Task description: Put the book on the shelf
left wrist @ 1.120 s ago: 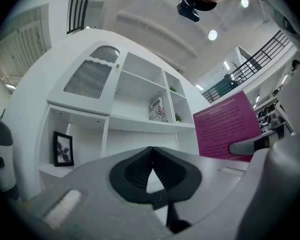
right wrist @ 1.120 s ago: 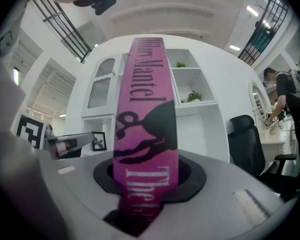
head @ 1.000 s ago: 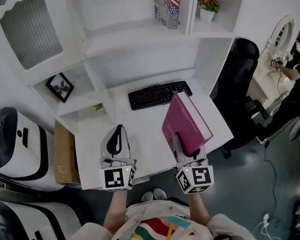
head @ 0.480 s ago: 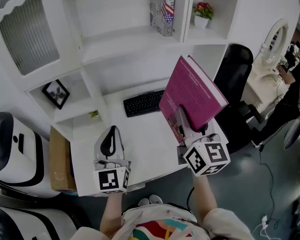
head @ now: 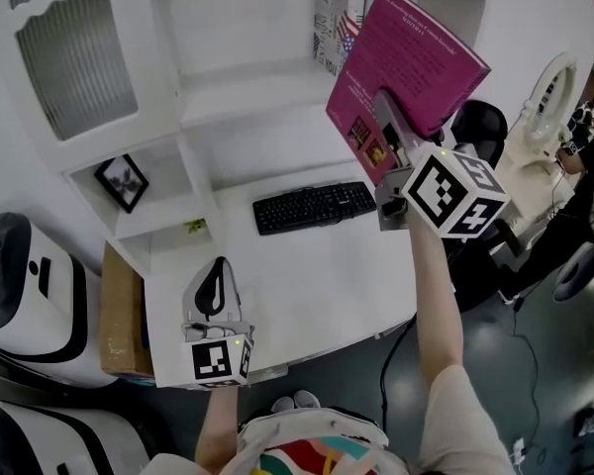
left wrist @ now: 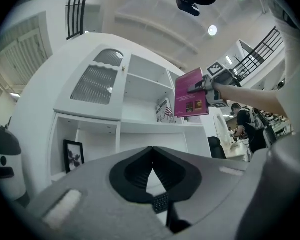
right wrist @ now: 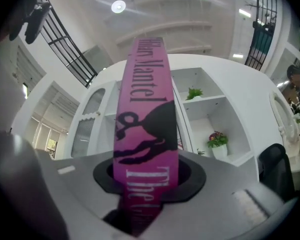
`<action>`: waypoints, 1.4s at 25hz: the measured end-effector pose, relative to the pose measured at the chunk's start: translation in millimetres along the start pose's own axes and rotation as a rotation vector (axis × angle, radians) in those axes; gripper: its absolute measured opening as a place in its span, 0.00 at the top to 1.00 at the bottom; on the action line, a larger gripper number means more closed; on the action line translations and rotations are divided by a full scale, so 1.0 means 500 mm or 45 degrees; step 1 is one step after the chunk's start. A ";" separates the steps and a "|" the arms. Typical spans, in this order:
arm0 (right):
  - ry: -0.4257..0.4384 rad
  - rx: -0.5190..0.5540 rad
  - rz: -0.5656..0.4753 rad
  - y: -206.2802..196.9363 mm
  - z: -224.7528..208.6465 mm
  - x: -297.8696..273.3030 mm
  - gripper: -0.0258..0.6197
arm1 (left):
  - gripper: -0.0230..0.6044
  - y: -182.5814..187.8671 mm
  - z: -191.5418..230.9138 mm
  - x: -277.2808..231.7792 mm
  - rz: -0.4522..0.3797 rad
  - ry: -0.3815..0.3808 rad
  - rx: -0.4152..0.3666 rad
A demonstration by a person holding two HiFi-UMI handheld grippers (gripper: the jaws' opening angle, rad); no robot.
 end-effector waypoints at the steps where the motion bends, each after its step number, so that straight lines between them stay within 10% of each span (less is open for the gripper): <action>1: 0.000 0.006 0.010 0.006 -0.003 -0.019 0.73 | 0.97 0.002 0.004 0.001 0.000 0.005 -0.002; 20: 0.014 0.081 0.322 -0.003 -0.027 -0.285 0.73 | 0.97 -0.029 0.133 0.079 0.024 0.304 0.051; 35: -0.016 0.136 0.439 -0.070 -0.008 -0.436 0.73 | 0.97 -0.032 0.152 0.067 0.049 0.354 0.014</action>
Point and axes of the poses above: the fingertips, and each gripper's own axes: x backward along the fingers, z to its left, y out of its top, the point moved 7 cm from there along x, backward along the fingers, and after that the axes turned 6 degrees about x, right-handed, at the moved point
